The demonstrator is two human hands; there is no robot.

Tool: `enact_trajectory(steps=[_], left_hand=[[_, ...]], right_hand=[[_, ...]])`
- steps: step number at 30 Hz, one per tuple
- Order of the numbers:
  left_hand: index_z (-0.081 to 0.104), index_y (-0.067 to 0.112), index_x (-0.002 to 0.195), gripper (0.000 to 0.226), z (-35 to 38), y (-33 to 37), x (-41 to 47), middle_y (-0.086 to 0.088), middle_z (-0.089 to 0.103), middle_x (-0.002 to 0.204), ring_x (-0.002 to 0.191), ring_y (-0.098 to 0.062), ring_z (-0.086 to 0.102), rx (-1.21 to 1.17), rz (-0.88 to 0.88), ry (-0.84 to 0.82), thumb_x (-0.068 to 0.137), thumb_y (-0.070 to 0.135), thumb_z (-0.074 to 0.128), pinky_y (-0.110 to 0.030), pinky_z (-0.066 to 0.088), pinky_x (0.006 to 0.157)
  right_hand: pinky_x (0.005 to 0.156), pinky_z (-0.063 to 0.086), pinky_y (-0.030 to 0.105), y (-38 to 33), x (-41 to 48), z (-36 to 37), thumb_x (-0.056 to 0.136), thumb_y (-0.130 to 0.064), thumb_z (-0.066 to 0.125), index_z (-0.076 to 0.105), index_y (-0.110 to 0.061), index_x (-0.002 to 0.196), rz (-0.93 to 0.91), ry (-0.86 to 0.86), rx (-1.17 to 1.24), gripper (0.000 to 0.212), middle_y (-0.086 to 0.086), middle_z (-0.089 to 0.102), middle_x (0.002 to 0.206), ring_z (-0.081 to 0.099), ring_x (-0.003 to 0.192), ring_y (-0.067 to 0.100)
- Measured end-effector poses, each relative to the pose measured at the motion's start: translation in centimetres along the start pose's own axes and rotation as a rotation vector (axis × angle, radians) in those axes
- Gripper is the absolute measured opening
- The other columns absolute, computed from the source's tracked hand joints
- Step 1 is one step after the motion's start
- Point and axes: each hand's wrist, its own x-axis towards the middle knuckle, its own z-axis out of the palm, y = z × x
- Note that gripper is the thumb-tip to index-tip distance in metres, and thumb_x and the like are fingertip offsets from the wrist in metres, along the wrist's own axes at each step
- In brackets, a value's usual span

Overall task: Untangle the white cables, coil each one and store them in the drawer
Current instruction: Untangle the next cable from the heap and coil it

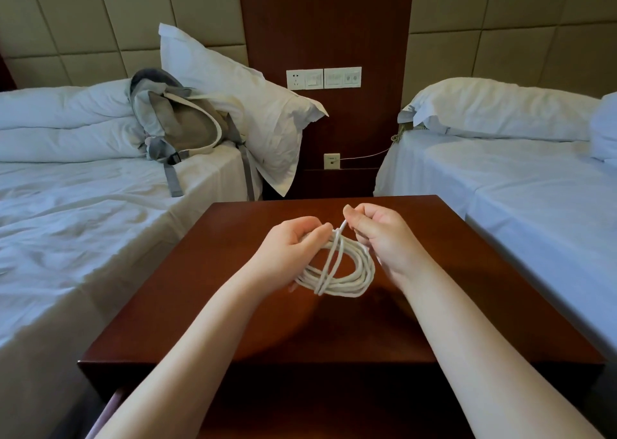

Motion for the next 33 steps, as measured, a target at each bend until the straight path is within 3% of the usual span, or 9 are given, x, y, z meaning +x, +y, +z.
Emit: enact_trajectory(steps=[6, 10, 13, 18, 22, 25, 27, 30, 33], left_hand=[[0.055, 0.021, 0.069, 0.030, 0.5, -0.3, 0.6, 0.006, 0.055, 0.059, 0.048, -0.006, 0.051, 0.233, 0.031, 0.072, 0.096, 0.034, 0.047, -0.017, 0.041, 0.043], [0.050, 0.020, 0.066, 0.032, 0.5, -1.4, 1.2, 0.006, 0.053, 0.060, 0.051, -0.004, 0.048, 0.287, -0.016, 0.280, 0.096, 0.033, 0.046, -0.011, 0.036, 0.046], [0.043, 0.021, 0.064, 0.034, 0.5, -2.2, 1.5, 0.006, 0.050, 0.059, 0.053, -0.005, 0.046, 0.325, -0.044, 0.425, 0.096, 0.032, 0.047, -0.013, 0.036, 0.046], [0.039, 0.017, 0.064, 0.036, 0.4, -3.1, 1.9, 0.004, 0.047, 0.063, 0.057, -0.010, 0.046, 0.304, -0.121, 0.548, 0.098, 0.031, 0.043, -0.016, 0.031, 0.043], [0.045, 0.008, 0.073, 0.034, -0.2, -3.5, 2.1, 0.003, 0.046, 0.065, 0.059, -0.009, 0.045, 0.198, -0.161, 0.653, 0.099, 0.030, 0.041, -0.012, 0.037, 0.047], [0.050, 0.002, 0.077, 0.037, -1.2, -3.9, 2.3, -0.001, 0.049, 0.066, 0.064, -0.016, 0.048, 0.102, -0.190, 0.764, 0.099, 0.029, 0.038, -0.021, 0.035, 0.056], [0.051, -0.001, 0.078, 0.041, -1.7, -4.1, 2.3, -0.002, 0.049, 0.066, 0.061, -0.014, 0.046, 0.075, -0.199, 0.812, 0.100, 0.029, 0.035, -0.016, 0.034, 0.051], [0.058, -0.006, 0.089, 0.049, -1.9, -4.3, 2.4, -0.014, 0.062, 0.077, 0.062, -0.017, 0.054, -0.046, -0.238, 0.787, 0.100, 0.035, 0.032, -0.016, 0.037, 0.049], [0.060, -0.007, 0.102, 0.052, -2.1, -3.9, 2.5, -0.022, 0.060, 0.073, 0.045, -0.017, 0.053, -0.363, -0.244, 0.701, 0.101, 0.036, 0.030, -0.025, 0.041, 0.039]], right_hand=[[0.060, 0.040, 0.027, -0.3, -0.4, 0.9, 0.097, -0.033, 0.048, 0.048, -0.017, 0.065, -0.014, 0.021, -0.036, 0.036, -0.008, 0.039, 0.049, 0.037, 0.049, 0.006], [0.054, 0.038, 0.013, -0.5, -0.4, 1.2, 0.102, -0.026, 0.037, 0.049, -0.006, 0.076, -0.007, -0.031, -0.011, 0.035, -0.013, 0.042, 0.043, 0.040, 0.043, 0.000], [0.056, 0.040, 0.012, -0.3, -0.3, 1.7, 0.102, -0.024, 0.036, 0.055, -0.001, 0.086, -0.044, -0.091, -0.142, 0.034, -0.014, 0.046, 0.050, 0.044, 0.051, -0.002], [0.054, 0.037, 0.013, 0.0, -0.4, 2.9, 0.101, -0.022, 0.038, 0.059, -0.011, 0.096, -0.085, -0.129, -0.268, 0.024, -0.010, 0.048, 0.059, 0.043, 0.054, 0.000], [0.052, 0.035, 0.018, -0.4, -1.0, 3.7, 0.101, -0.018, 0.038, 0.055, -0.013, 0.093, -0.099, -0.200, -0.297, 0.020, -0.005, 0.046, 0.057, 0.038, 0.050, 0.003], [0.056, 0.037, 0.028, -0.4, -1.6, 4.7, 0.100, -0.019, 0.040, 0.057, -0.013, 0.085, -0.116, -0.282, -0.308, 0.023, -0.005, 0.045, 0.053, 0.041, 0.051, 0.011], [0.057, 0.038, 0.032, -0.2, -2.1, 5.4, 0.099, -0.021, 0.043, 0.059, -0.016, 0.081, -0.127, -0.361, -0.342, 0.025, -0.006, 0.046, 0.052, 0.042, 0.053, 0.015], [0.056, 0.038, 0.031, 0.0, -1.8, 5.3, 0.098, -0.024, 0.045, 0.061, -0.021, 0.080, -0.126, -0.388, -0.448, 0.025, -0.010, 0.048, 0.051, 0.043, 0.051, 0.009], [0.058, 0.042, 0.040, 0.4, -1.6, 5.0, 0.097, -0.031, 0.045, 0.062, -0.023, 0.078, -0.088, -0.404, -0.595, 0.026, -0.009, 0.051, 0.056, 0.045, 0.053, 0.012]])
